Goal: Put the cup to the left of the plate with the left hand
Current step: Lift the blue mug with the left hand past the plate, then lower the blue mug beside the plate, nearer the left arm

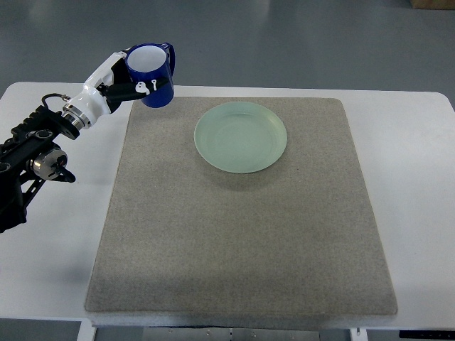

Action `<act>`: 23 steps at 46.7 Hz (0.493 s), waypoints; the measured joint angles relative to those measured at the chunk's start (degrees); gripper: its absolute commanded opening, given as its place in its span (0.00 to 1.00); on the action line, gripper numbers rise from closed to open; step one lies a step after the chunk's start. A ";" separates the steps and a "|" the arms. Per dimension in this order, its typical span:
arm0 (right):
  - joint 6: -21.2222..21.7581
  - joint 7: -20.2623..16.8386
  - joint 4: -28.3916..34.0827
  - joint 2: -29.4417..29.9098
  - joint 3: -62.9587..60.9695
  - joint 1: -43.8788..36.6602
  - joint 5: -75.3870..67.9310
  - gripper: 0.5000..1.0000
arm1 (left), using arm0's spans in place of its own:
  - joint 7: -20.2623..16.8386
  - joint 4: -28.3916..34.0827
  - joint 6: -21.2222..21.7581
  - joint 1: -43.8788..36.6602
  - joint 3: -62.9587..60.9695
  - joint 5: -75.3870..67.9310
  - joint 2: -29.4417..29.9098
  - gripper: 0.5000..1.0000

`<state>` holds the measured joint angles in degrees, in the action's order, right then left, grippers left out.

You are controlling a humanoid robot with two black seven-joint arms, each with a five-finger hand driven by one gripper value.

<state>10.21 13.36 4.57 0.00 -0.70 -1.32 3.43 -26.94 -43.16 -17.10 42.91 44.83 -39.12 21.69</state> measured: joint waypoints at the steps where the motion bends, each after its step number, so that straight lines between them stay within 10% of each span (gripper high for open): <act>1: 0.00 0.00 0.00 0.00 0.00 0.01 0.00 0.86 | -0.19 0.05 -0.01 -0.09 0.00 0.00 -0.01 0.53; 23: 0.00 0.00 0.00 0.00 0.00 0.01 0.00 0.86 | -2.34 3.29 0.66 -2.81 -0.09 0.19 -0.78 0.53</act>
<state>10.20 13.36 4.57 0.00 -0.70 -1.31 3.43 -29.28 -39.87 -16.44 40.10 44.73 -38.93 20.91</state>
